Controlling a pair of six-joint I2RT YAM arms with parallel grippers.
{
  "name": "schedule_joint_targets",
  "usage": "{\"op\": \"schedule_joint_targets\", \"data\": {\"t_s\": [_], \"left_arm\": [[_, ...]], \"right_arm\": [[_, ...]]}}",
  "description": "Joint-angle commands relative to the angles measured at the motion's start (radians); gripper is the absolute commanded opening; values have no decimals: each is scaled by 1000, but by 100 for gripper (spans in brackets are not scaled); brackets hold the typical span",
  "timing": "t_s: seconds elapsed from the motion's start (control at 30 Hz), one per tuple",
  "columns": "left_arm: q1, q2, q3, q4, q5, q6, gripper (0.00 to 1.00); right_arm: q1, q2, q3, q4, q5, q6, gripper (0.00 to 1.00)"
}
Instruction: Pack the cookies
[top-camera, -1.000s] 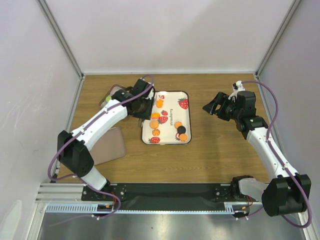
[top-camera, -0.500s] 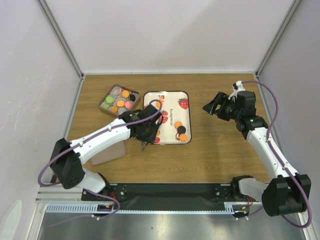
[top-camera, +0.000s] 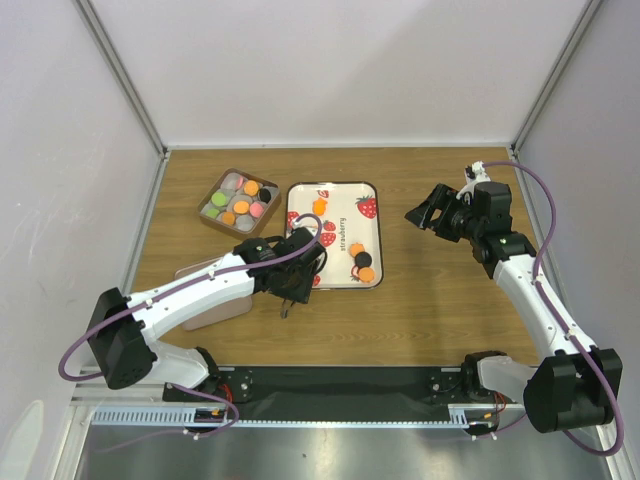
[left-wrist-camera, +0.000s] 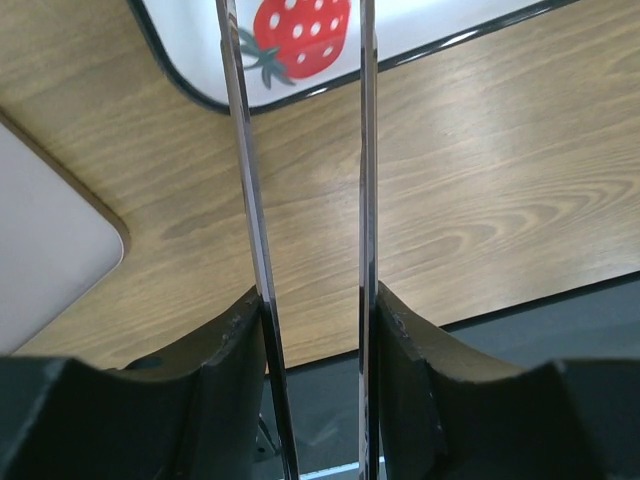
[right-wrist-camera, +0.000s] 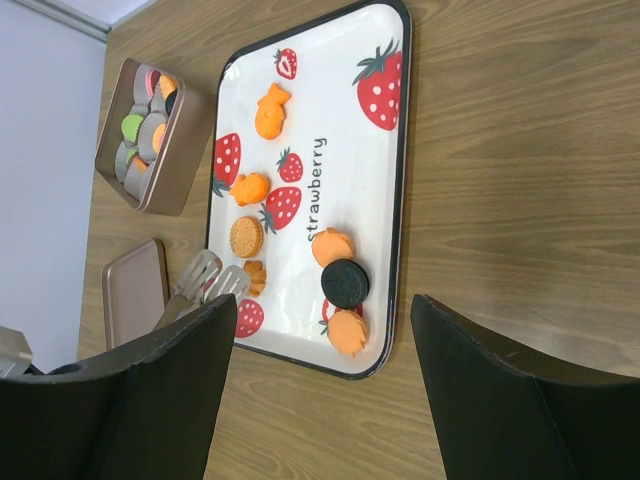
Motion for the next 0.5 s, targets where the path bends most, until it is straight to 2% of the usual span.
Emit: {"op": "schedule_joint_targets", "data": {"t_s": [0.0,0.47], "left_arm": [[-7,-49,-23,3,-30,-43,47],[-15,-12,-59,64,-5,-45,49]], "right_arm": [[5,-3,18,12,9,-15,77],[7,-3,17,12,10,-18,77]]}}
